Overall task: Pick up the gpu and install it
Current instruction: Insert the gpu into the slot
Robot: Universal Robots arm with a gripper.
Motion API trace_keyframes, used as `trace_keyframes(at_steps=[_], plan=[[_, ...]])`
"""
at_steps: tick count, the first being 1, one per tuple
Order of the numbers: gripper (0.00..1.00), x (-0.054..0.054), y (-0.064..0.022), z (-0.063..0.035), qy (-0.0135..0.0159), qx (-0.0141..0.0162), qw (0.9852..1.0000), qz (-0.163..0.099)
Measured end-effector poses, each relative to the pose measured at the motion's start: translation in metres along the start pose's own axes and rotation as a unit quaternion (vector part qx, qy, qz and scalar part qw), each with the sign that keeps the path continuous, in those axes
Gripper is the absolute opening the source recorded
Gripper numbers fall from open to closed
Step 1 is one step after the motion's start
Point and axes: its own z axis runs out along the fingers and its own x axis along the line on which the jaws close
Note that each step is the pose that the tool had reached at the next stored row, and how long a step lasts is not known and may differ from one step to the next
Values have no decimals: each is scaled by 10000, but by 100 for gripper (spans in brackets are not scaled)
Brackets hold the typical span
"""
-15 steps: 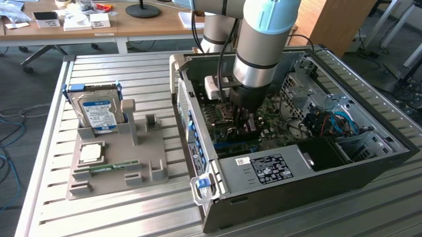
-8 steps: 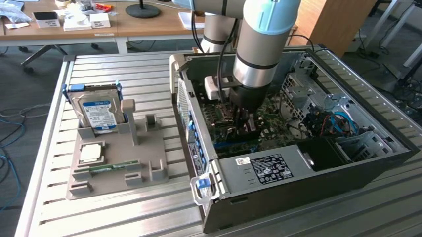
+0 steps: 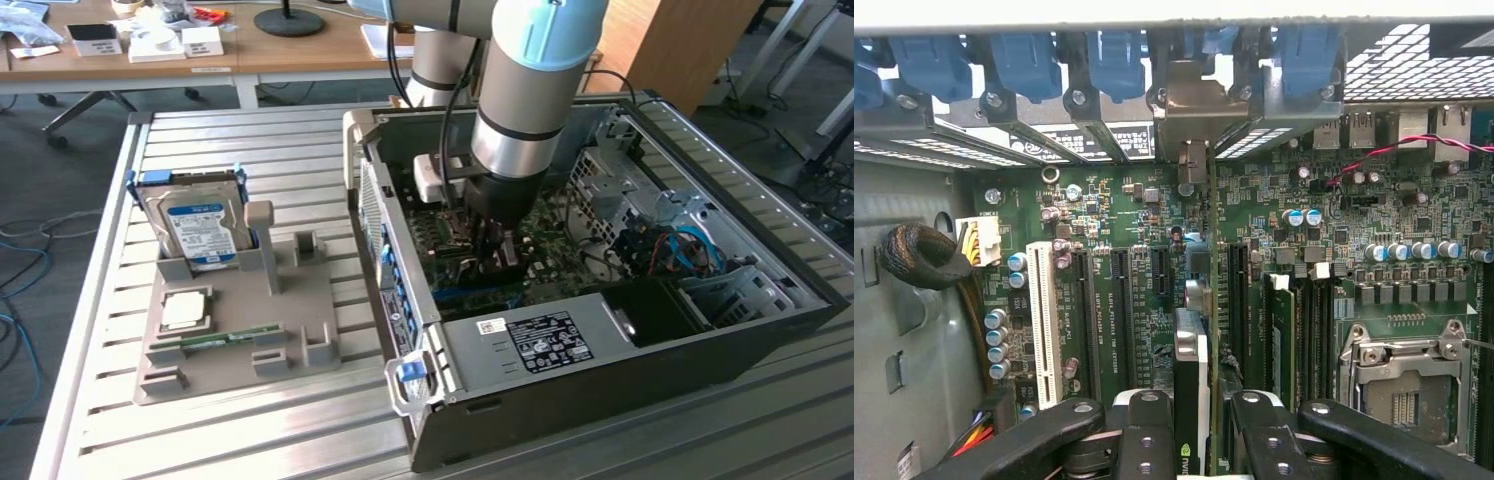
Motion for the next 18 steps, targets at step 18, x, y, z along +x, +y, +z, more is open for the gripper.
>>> trace_keyframes(at_steps=[18], plan=[[27,0,-2,0,0,0,10000,-2]])
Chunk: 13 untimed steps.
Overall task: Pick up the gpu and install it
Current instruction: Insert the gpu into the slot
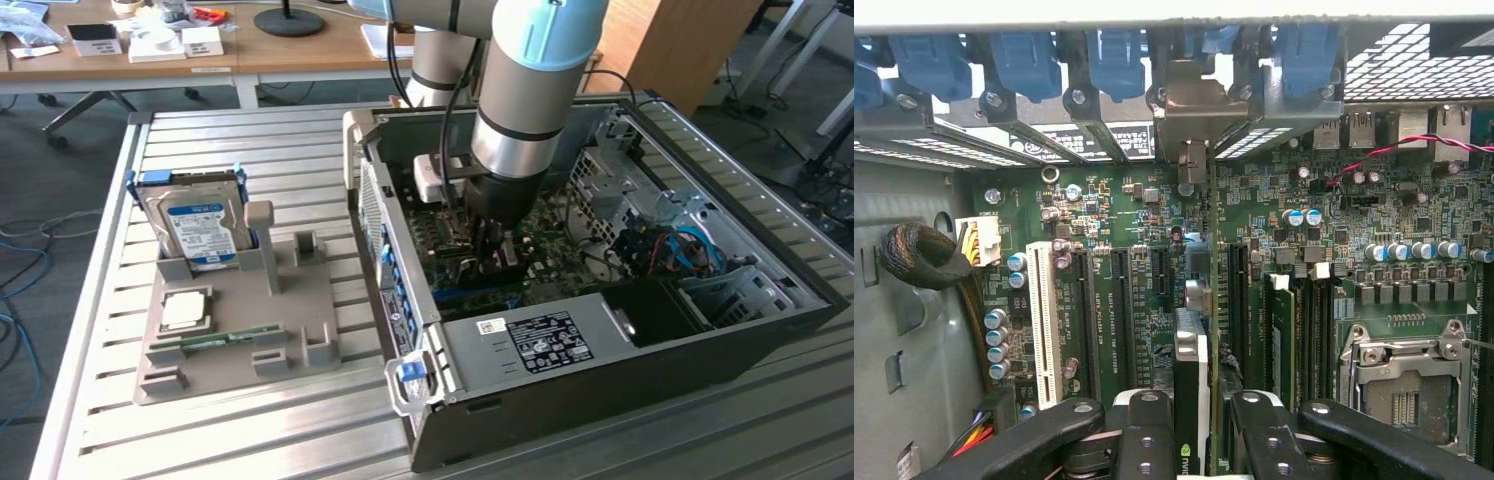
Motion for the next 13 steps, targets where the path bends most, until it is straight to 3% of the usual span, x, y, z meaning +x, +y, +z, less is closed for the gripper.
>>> trace_keyframes(at_steps=[13], plan=[[27,0,0,-1,-18,-3,10000,-49]])
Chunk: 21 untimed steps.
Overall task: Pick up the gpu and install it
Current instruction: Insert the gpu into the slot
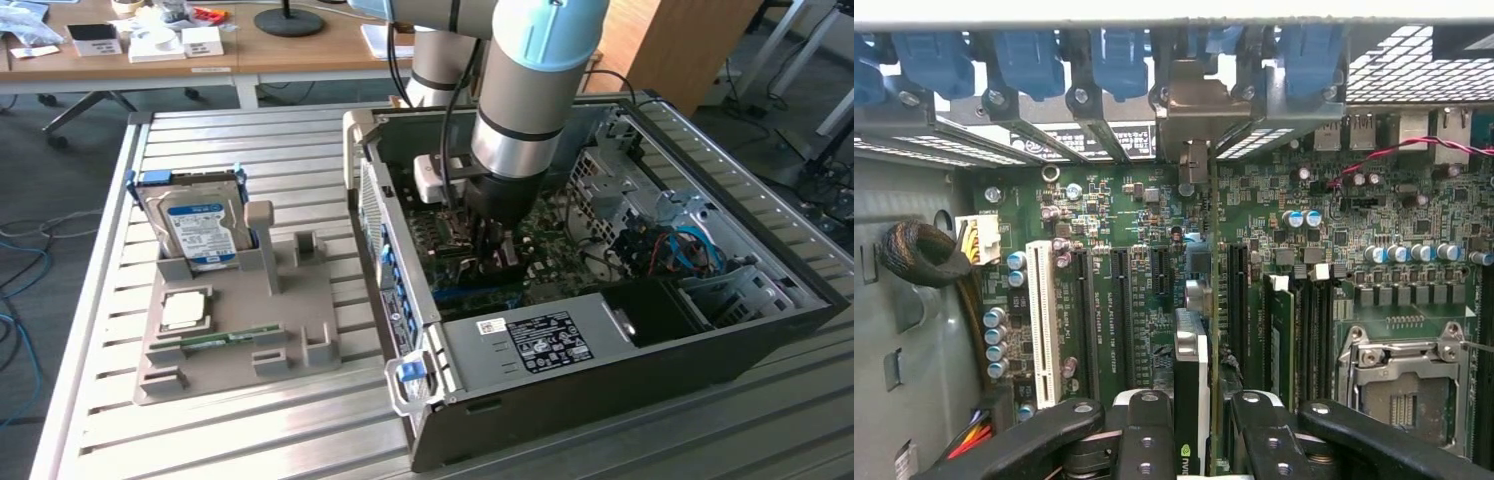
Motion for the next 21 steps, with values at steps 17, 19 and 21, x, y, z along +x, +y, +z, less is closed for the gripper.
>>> trace_keyframes(at_steps=[17,19,21], plan=[[27,5,-2,-15,0,0,10000,-2],[27,4,-10,-22,0,-1,10000,-3],[27,2,-19,-33,0,-3,10000,-2]])
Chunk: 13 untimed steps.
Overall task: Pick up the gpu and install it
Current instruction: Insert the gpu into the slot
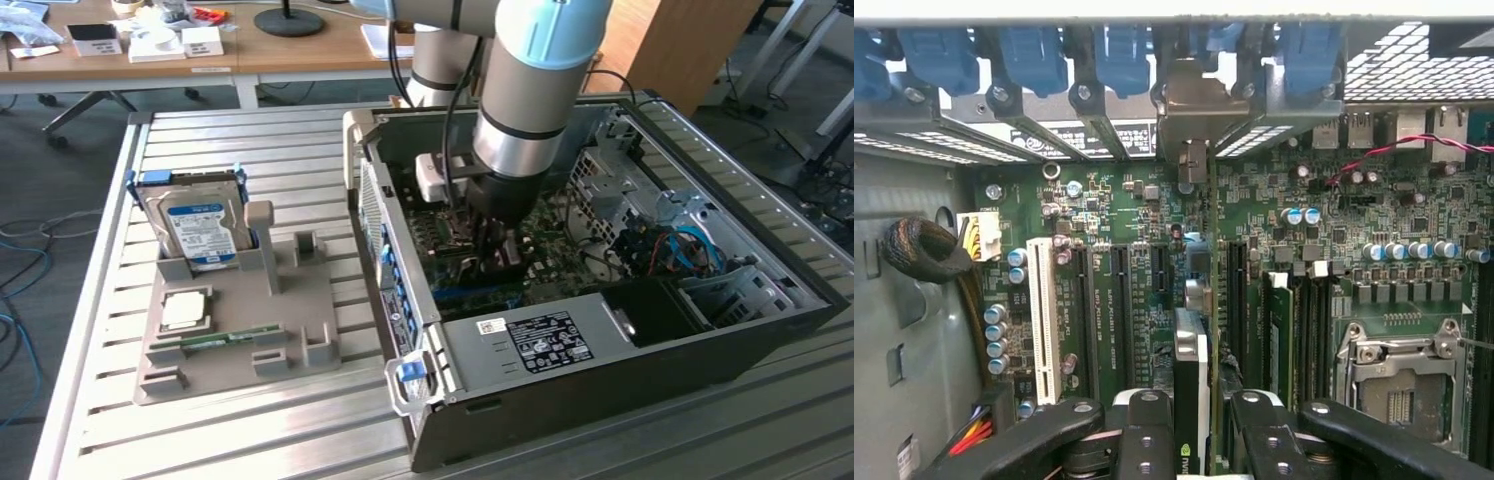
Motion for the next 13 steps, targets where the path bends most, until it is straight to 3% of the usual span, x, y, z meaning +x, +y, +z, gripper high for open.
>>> trace_keyframes(at_steps=[13], plan=[[27,0,4,-4,0,1,10000,-3]])
